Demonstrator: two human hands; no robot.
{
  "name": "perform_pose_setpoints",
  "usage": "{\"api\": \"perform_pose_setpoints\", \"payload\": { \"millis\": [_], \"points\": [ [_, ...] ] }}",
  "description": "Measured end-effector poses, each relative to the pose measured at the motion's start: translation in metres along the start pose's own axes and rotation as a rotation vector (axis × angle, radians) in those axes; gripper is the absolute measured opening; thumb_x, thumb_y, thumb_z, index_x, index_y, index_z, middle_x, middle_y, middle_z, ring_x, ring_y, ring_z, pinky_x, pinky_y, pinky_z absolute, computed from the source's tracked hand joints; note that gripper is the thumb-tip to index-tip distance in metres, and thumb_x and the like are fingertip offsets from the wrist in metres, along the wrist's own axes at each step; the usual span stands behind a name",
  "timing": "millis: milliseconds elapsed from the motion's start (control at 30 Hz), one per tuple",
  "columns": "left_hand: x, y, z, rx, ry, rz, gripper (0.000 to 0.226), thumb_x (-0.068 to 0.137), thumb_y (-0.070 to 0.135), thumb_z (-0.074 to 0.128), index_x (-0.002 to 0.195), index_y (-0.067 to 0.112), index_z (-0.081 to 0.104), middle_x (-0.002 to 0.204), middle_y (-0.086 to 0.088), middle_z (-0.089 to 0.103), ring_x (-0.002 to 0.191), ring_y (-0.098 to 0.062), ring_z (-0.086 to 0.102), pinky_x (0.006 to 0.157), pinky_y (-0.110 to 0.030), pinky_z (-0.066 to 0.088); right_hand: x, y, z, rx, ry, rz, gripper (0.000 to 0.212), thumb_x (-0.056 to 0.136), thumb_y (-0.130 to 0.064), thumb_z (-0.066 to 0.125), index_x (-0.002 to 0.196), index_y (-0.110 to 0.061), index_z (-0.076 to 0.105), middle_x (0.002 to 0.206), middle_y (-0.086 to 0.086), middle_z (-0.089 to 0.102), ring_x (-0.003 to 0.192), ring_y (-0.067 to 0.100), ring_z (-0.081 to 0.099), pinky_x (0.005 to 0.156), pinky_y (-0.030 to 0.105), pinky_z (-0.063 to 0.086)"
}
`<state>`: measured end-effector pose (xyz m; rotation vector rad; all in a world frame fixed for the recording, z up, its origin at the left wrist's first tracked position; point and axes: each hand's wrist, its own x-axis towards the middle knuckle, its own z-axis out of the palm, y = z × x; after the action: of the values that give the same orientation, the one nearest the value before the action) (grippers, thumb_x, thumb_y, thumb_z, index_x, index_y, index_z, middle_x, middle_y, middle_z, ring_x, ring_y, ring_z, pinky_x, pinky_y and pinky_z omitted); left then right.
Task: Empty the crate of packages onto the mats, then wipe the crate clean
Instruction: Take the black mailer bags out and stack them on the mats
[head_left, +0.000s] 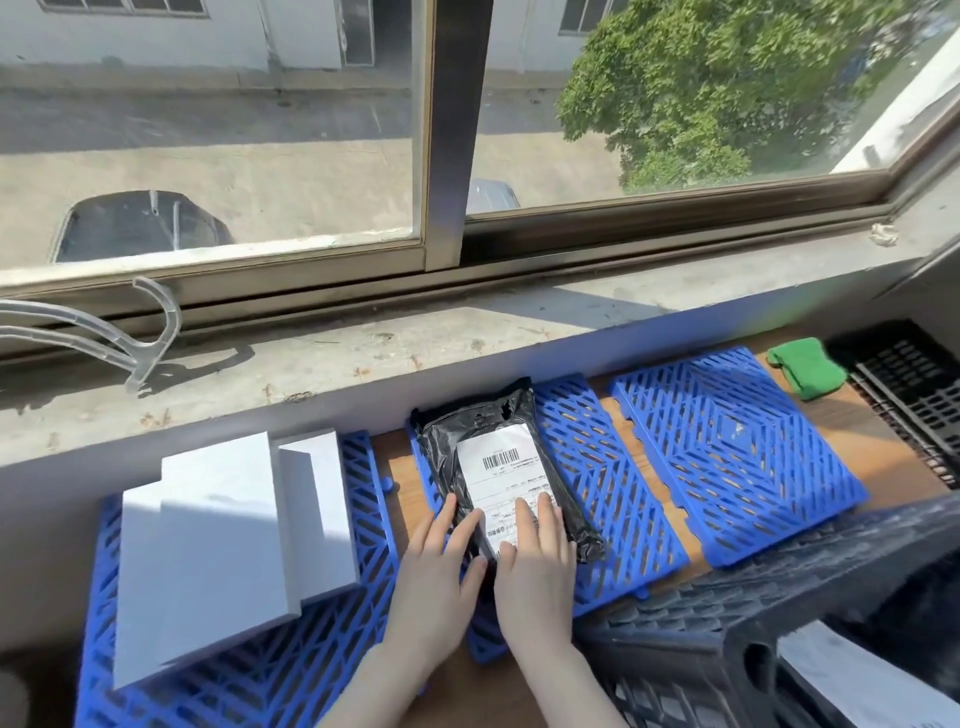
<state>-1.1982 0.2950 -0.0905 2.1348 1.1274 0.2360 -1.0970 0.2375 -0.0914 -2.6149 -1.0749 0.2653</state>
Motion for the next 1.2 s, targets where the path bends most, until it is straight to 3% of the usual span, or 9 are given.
{"api": "perform_pose_setpoints", "payload": {
  "millis": [167,267,467,533,600,800,967,1100,1200],
  "points": [
    [-0.003,0.009,-0.014,-0.061,0.066,-0.036,0.048,0.098,0.033,0.051,0.145,0.028,0.042,0.157,0.005,0.028,0.145,-0.018,0.021,0.116,-0.028,0.016,-0.008,-0.014,-0.023,0.068,-0.004,-0.041,0.049,0.096,-0.020,0.050,0.144,-0.018,0.040,0.156,0.005,0.025,0.144,0.024,0.023,0.117,0.039,0.019],
    [-0.013,0.019,-0.030,-0.126,0.174,-0.053,0.041,0.097,0.025,0.056,0.137,0.022,0.053,0.150,0.001,0.041,0.140,-0.017,0.030,0.114,-0.029,0.021,-0.019,-0.028,-0.044,0.163,0.031,-0.083,0.045,0.097,-0.020,0.049,0.141,-0.016,0.043,0.154,0.005,0.028,0.143,0.025,0.025,0.116,0.039,0.024],
    [-0.045,0.048,-0.065,-0.198,0.358,-0.010,0.028,0.095,0.019,0.057,0.123,0.021,0.059,0.109,0.003,0.059,0.112,-0.020,0.053,0.097,-0.037,0.043,-0.051,-0.055,-0.107,0.378,-0.005,-0.234,0.047,0.098,-0.026,0.031,0.144,-0.022,0.037,0.155,0.001,0.021,0.143,0.018,0.020,0.117,0.032,0.020],
    [-0.058,0.065,-0.075,-0.200,0.408,0.001,0.026,0.095,0.018,0.057,0.121,0.022,0.059,0.114,0.005,0.061,0.112,-0.017,0.054,0.094,-0.038,0.045,-0.065,-0.061,-0.133,0.417,-0.018,-0.312,0.050,0.097,-0.030,0.023,0.145,-0.023,0.036,0.155,0.001,0.022,0.143,0.016,0.018,0.116,0.027,0.016],
    [-0.072,0.086,-0.081,-0.216,0.442,0.017,0.027,0.094,0.015,0.060,0.120,0.023,0.059,0.117,0.006,0.062,0.112,-0.016,0.056,0.093,-0.040,0.047,-0.078,-0.058,-0.160,0.462,-0.016,-0.382,0.046,0.099,-0.024,0.030,0.144,-0.022,0.037,0.154,0.002,0.024,0.143,0.016,0.019,0.115,0.026,0.016],
    [-0.126,0.178,-0.078,-0.308,0.624,0.082,0.021,0.096,0.017,0.057,0.115,0.025,0.060,0.107,0.008,0.066,0.099,-0.006,0.062,0.083,-0.031,0.051,-0.108,0.003,-0.241,0.585,0.043,-0.545,0.041,0.100,-0.019,0.039,0.140,-0.018,0.044,0.149,0.000,0.032,0.138,0.012,0.026,0.111,0.018,0.021],
    [-0.167,0.254,-0.051,-0.356,0.718,0.139,0.021,0.095,0.014,0.055,0.112,0.024,0.062,0.103,0.006,0.066,0.096,-0.007,0.061,0.079,-0.028,0.049,-0.118,0.084,-0.292,0.555,0.134,-0.605,0.037,0.097,-0.013,0.043,0.133,-0.013,0.050,0.136,0.000,0.045,0.128,0.014,0.038,0.109,0.026,0.031],
    [-0.190,0.304,-0.019,-0.277,0.702,0.190,0.020,0.093,0.015,0.060,0.111,0.025,0.061,0.098,0.009,0.064,0.088,0.001,0.059,0.074,-0.017,0.045,-0.117,0.149,-0.310,0.435,0.128,-0.538,0.038,0.096,-0.021,0.045,0.134,-0.016,0.050,0.135,-0.001,0.046,0.125,0.015,0.040,0.109,0.030,0.032],
    [-0.195,0.331,0.007,-0.189,0.562,0.183,0.023,0.094,0.025,0.060,0.117,0.024,0.059,0.099,0.009,0.061,0.086,-0.001,0.058,0.077,-0.019,0.046,-0.114,0.191,-0.317,0.320,0.083,-0.399,0.040,0.096,-0.027,0.046,0.136,-0.021,0.047,0.137,-0.001,0.044,0.126,0.017,0.039,0.107,0.030,0.032]
  ]
}}
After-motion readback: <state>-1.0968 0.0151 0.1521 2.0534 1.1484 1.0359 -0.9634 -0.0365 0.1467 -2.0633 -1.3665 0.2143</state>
